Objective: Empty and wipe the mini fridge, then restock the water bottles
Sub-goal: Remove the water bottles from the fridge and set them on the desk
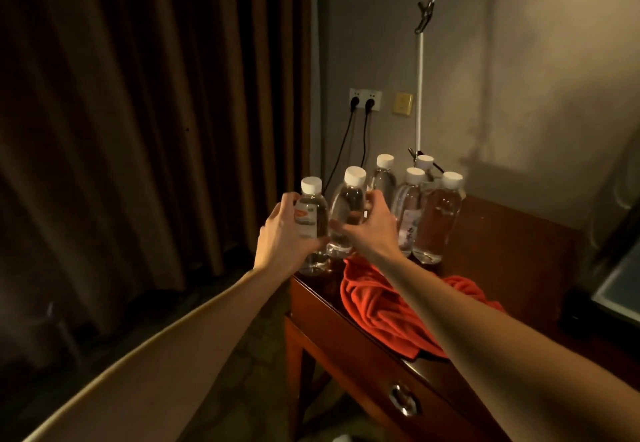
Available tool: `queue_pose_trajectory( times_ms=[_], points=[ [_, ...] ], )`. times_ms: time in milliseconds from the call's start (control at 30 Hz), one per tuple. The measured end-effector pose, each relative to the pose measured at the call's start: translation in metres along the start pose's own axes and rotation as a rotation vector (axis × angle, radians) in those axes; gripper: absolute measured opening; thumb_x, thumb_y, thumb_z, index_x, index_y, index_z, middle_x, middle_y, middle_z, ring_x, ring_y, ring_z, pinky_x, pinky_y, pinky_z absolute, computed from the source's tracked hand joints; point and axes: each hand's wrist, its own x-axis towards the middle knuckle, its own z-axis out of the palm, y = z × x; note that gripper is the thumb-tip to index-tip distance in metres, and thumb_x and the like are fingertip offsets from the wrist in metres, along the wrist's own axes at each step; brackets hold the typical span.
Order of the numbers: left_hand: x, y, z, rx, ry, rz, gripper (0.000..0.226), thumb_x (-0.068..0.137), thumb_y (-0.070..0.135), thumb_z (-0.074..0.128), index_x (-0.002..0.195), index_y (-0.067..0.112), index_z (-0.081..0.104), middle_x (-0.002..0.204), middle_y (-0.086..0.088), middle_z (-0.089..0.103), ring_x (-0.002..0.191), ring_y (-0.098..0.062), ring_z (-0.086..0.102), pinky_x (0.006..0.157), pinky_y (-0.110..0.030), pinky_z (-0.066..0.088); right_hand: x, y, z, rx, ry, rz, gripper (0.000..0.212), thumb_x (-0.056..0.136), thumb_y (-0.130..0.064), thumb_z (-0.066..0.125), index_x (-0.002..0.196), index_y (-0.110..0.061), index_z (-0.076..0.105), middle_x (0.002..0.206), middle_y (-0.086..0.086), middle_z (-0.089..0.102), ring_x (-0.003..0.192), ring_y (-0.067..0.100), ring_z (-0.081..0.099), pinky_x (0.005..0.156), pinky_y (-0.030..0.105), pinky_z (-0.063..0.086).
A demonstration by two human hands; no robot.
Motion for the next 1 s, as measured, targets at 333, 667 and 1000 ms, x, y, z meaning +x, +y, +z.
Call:
queue_pose_trajectory(
  times_ms=[333,667,1000],
  points=[
    [-0.003,0.001,0.008,0.028,-0.010,0.048,0.090,0.062,0.048,0.087,0.134,0.029,0.037,0.128,0.006,0.058,0.113,-0.012,0.060,0.092,-0.045,0.055,0.002,0.011,-0.019,-0.179,-0.040,0.012,0.065,0.072,-0.018,0.085,0.126,-0.018,0.048,0.122,0.003,0.062,0.111,0.016,0.059,0.091,0.025,0.046],
    [-0.021,0.012,0.005,0.195,-0.061,-0.061,0.068,0.064,0.060,0.081,0.111,0.026,0.045,0.113,0.006,0.059,0.093,-0.012,0.063,0.074,-0.039,0.059,-0.017,0.012,-0.044,-0.258,-0.039,0.080,0.063,0.070,-0.040,0.085,0.122,-0.020,0.055,0.109,-0.005,0.061,0.104,0.013,0.057,0.093,0.030,0.047],
    [-0.052,0.089,0.036,0.316,-0.220,0.199,0.041,0.081,0.053,0.064,0.099,0.017,0.055,0.094,-0.001,0.061,0.087,-0.026,0.062,0.072,-0.041,0.051,-0.091,0.014,-0.141,-0.674,-0.048,-0.003,0.056,0.085,-0.053,0.066,0.134,-0.031,0.049,0.126,0.001,0.064,0.117,0.028,0.059,0.089,0.040,0.050]
  ],
)
